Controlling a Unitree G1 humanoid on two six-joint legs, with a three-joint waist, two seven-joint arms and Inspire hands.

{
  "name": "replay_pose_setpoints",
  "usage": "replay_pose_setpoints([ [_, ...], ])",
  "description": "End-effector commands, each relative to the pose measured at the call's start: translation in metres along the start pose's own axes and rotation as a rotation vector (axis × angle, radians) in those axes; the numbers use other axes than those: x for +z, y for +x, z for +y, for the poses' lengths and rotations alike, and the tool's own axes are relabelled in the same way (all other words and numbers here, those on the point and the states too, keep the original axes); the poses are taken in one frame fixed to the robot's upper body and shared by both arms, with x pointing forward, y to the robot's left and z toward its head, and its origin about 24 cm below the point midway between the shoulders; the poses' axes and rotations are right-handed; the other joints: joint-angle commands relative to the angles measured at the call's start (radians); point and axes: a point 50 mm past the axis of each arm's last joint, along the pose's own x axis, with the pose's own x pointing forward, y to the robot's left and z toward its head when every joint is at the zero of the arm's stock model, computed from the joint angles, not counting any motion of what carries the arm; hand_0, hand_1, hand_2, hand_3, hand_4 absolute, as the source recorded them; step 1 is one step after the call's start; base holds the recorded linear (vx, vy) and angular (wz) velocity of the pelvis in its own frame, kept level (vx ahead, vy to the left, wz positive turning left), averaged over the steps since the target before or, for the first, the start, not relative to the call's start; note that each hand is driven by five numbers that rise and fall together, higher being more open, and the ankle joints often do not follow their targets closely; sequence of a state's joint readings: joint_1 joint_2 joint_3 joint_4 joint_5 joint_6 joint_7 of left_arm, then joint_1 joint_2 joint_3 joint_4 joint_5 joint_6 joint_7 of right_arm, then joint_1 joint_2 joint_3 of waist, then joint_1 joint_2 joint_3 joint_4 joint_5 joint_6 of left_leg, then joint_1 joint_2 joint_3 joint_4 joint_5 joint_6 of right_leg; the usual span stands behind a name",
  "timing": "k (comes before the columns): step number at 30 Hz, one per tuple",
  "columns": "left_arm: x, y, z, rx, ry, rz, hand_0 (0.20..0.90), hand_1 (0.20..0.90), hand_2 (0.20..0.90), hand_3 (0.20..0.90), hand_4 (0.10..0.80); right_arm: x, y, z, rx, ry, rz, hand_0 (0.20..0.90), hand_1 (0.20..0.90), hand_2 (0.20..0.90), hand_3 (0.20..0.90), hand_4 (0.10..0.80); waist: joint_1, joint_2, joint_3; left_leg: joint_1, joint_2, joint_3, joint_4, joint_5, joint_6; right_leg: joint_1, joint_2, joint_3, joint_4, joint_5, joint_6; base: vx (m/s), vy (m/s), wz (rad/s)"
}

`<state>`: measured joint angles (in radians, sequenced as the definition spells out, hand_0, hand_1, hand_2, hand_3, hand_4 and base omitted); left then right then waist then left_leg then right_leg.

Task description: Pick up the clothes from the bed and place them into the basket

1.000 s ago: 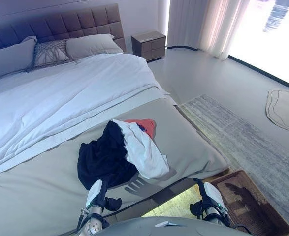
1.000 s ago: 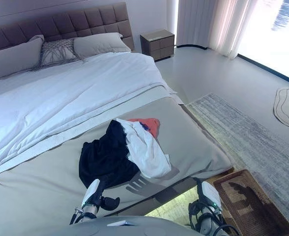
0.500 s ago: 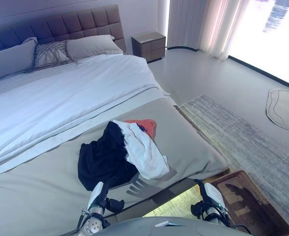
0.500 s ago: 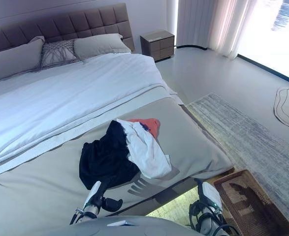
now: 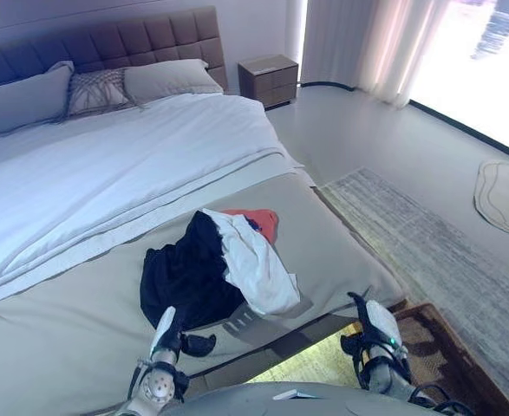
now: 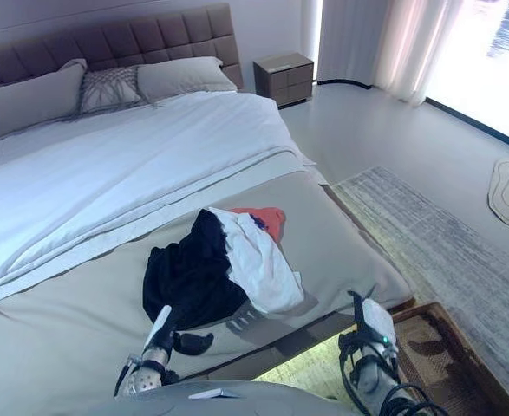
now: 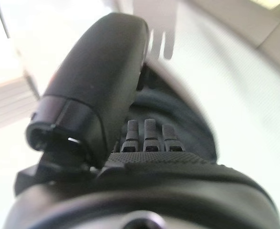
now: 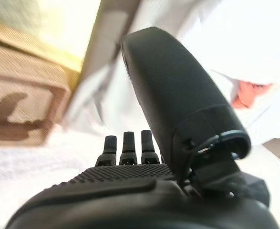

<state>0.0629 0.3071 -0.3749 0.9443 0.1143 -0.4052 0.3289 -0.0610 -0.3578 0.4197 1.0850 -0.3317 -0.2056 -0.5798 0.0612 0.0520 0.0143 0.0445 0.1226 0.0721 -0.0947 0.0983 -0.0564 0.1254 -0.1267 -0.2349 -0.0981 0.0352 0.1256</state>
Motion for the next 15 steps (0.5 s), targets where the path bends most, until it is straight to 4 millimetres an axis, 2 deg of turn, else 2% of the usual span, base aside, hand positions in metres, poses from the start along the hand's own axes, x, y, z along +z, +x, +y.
replay_pose_setpoints([
  [1,0.059,0.032,0.065,0.238,0.013,-0.269,0.900,0.900,0.900,0.900,0.800,0.071,0.040,-0.046,-0.190,0.087,-0.218,0.900,0.900,0.900,0.900,0.800,0.044,-0.059,0.073,0.085,-0.053,-0.001,0.007,-0.149,0.038,0.013,-0.014,0.008,0.045,-0.053,-0.047,0.089,-0.030,0.09],
  [3,0.066,0.029,0.080,0.289,0.027,-0.309,0.900,0.900,0.900,0.900,0.800,0.083,0.048,-0.064,-0.234,0.072,-0.236,0.900,0.900,0.900,0.900,0.800,0.061,-0.061,0.086,0.077,-0.051,-0.007,0.007,-0.140,0.036,0.003,-0.013,0.003,0.065,-0.062,-0.053,0.064,-0.029,0.06],
  [5,0.071,0.029,0.086,0.305,0.027,-0.326,0.900,0.900,0.900,0.900,0.800,0.088,0.053,-0.074,-0.244,0.079,-0.234,0.900,0.900,0.900,0.900,0.800,0.068,-0.061,0.096,0.065,-0.051,-0.009,0.014,-0.135,0.035,-0.011,-0.015,0.001,0.084,-0.069,-0.057,-0.014,-0.018,0.12],
  [7,0.088,0.032,0.094,0.340,0.023,-0.379,0.900,0.900,0.900,0.900,0.800,0.106,0.065,-0.097,-0.297,0.087,-0.249,0.900,0.900,0.900,0.900,0.800,0.082,-0.059,0.130,0.002,-0.050,-0.019,0.080,-0.137,0.034,-0.064,-0.026,-0.009,0.143,-0.083,-0.071,-0.199,-0.017,0.14],
  [8,0.114,0.038,0.103,0.388,0.003,-0.475,0.900,0.900,0.900,0.900,0.800,0.134,0.078,-0.132,-0.368,0.089,-0.288,0.900,0.900,0.900,0.900,0.800,0.096,-0.049,0.192,-0.084,-0.060,-0.041,0.161,-0.140,0.033,-0.135,-0.039,-0.019,0.214,-0.097,-0.087,-0.313,-0.003,0.13],
  [9,0.121,0.039,0.104,0.402,-0.002,-0.499,0.900,0.900,0.900,0.900,0.800,0.141,0.080,-0.139,-0.385,0.084,-0.301,0.900,0.900,0.900,0.900,0.800,0.097,-0.046,0.206,-0.107,-0.063,-0.048,0.182,-0.143,0.033,-0.156,-0.043,-0.020,0.236,-0.104,-0.090,-0.360,0.018,0.16],
  [11,0.146,0.040,0.109,0.438,-0.012,-0.591,0.900,0.900,0.900,0.900,0.800,0.169,0.088,-0.169,-0.431,0.069,-0.336,0.900,0.900,0.900,0.900,0.800,0.111,-0.027,0.276,-0.178,-0.077,-0.073,0.234,-0.141,0.031,-0.223,-0.054,-0.023,0.306,-0.124,-0.101,-0.229,0.035,0.24],
  [13,0.154,0.039,0.111,0.455,-0.012,-0.627,0.900,0.900,0.900,0.900,0.800,0.177,0.089,-0.178,-0.448,0.064,-0.348,0.900,0.900,0.900,0.900,0.800,0.118,-0.020,0.307,-0.214,-0.084,-0.078,0.261,-0.143,0.033,-0.264,-0.063,-0.024,0.347,-0.136,-0.103,-0.149,0.031,0.16],
  [15,0.165,0.035,0.113,0.468,-0.044,-0.673,0.900,0.900,0.900,0.900,0.800,0.194,0.088,-0.197,-0.485,0.032,-0.384,0.900,0.900,0.900,0.900,0.800,0.132,-0.008,0.362,-0.297,-0.097,-0.086,0.321,-0.145,0.037,-0.350,-0.074,-0.021,0.421,-0.154,-0.108,-0.167,0.032,0.11],
])
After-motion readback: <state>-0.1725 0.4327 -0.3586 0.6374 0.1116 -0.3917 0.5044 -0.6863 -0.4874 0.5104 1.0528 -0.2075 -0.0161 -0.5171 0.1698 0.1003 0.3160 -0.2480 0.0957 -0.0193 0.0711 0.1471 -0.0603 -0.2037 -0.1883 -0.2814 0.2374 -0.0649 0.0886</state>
